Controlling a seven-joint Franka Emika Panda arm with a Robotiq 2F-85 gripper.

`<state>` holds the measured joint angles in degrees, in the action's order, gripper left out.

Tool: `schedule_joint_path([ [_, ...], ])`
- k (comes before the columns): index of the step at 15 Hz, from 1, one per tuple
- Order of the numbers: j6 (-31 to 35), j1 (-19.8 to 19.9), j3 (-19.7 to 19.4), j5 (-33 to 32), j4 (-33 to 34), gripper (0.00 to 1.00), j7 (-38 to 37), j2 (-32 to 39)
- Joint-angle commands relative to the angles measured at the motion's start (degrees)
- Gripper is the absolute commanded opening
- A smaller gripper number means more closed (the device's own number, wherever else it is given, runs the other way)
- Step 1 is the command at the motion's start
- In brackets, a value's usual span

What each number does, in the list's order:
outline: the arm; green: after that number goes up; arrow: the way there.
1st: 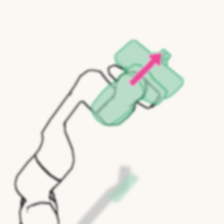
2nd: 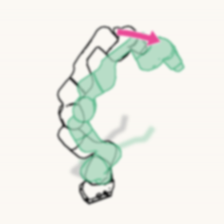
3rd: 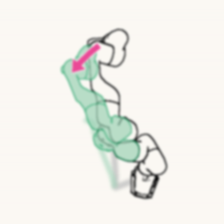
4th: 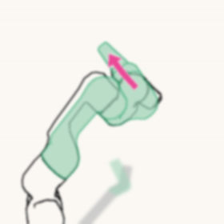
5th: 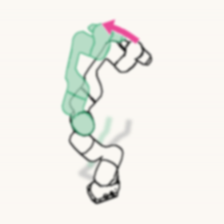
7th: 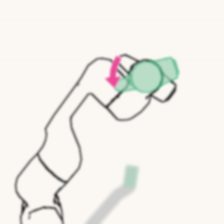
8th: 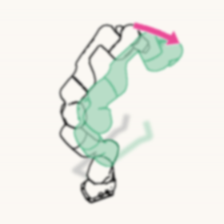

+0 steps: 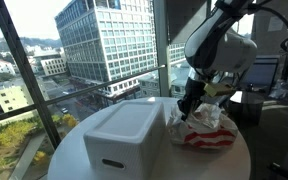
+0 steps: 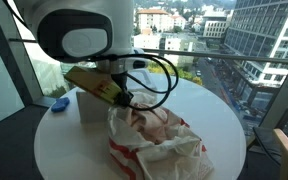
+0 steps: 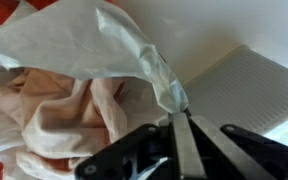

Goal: Remove everything from the top of the box and put them in the plastic

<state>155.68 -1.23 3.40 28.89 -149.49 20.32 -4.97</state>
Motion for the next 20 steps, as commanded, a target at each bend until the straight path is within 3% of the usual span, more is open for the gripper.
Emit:
schedule_joint_path([
  [1, -4.03, -1.59, -2.12, -0.77, 0.68, 0.03, -0.76, -6.03],
  [8, -4.59, -0.83, -0.83, -22.8, 0.41, 0.01, -9.2, -14.13],
  [16, -14.07, -7.48, -1.58, -20.87, -2.26, 0.02, -5.55, -15.4],
  [17, -15.08, -8.15, -1.55, -20.68, -2.47, 0.07, -5.15, -15.87],
  [18, -15.55, -8.74, -1.56, -20.61, -2.67, 0.24, -4.6, -16.28],
  [20, -15.32, -8.16, -0.71, -23.07, -3.1, 0.37, -6.29, -16.46],
])
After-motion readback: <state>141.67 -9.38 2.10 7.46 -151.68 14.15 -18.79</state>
